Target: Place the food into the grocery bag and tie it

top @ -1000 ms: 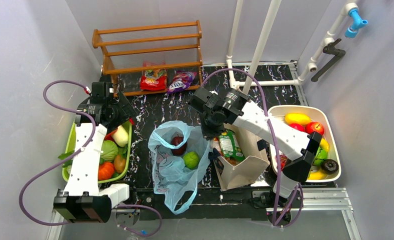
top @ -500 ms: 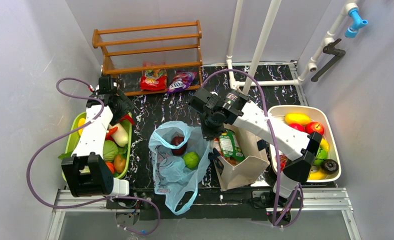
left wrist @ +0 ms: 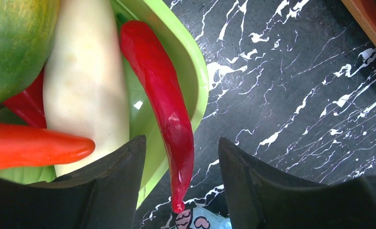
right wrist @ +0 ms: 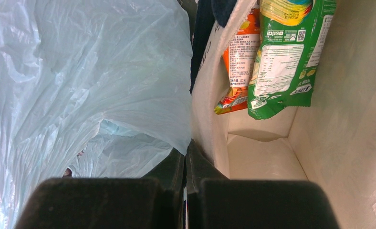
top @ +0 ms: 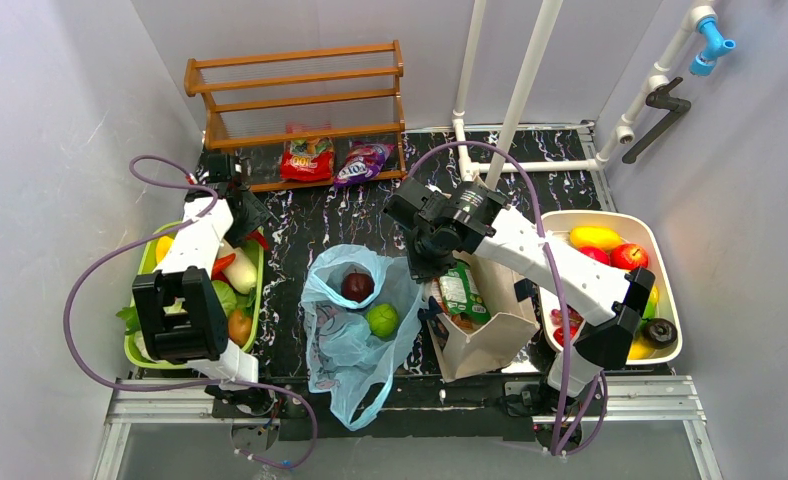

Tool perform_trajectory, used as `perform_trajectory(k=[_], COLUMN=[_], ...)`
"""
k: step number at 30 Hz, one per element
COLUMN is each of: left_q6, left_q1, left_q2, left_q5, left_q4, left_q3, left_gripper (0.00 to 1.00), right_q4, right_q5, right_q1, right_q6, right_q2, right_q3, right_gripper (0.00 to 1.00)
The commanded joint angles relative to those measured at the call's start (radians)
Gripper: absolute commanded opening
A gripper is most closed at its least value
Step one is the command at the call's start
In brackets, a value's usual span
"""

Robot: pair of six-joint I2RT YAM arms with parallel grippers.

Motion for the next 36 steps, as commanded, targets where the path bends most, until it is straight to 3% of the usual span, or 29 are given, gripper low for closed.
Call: perform_trajectory(k=[1, 14, 18, 23, 28, 36], left_q6=[-0.003, 0.027, 0.035, 0.059, 0.092, 0.156], left_q1=[0.008, 0.008, 0.008, 0.008, 0.009, 0.009], left_q2=[0.014, 0.027, -0.019, -0.114, -0.254, -0.477], left_q5=[0.002, 0.020, 0.027, 0.055, 0.134, 0.419], left_q4=[0.018, -0.015, -0.052, -0.101, -0.108, -0.184], left_q3=[-0.013, 0.003, 0.029, 0.077, 0.023, -0.034], left_gripper=[0.51, 0.12, 0.06, 0.00, 0.00, 0.00], right_q4=[-0.024, -0.029, -0.033, -0.041, -0.046, -0.041], right_q5=[0.016, 0.012, 0.011, 0.015, 0.017, 0.004], right_q1=[-0.005, -0.005, -0.005, -0.005, -0.006, -0.021], right_q6=[0.006, 0.007, 0.008, 0.012, 0.016, 0.025], right_q2=[-0.033, -0.025, -0.024, -0.007, 0.009, 0.038], right_q3=[-0.011, 0.000, 0.008, 0.033, 0.062, 0.094], right_gripper=[0.01, 0.01, 0.01, 0.01, 0.01, 0.01])
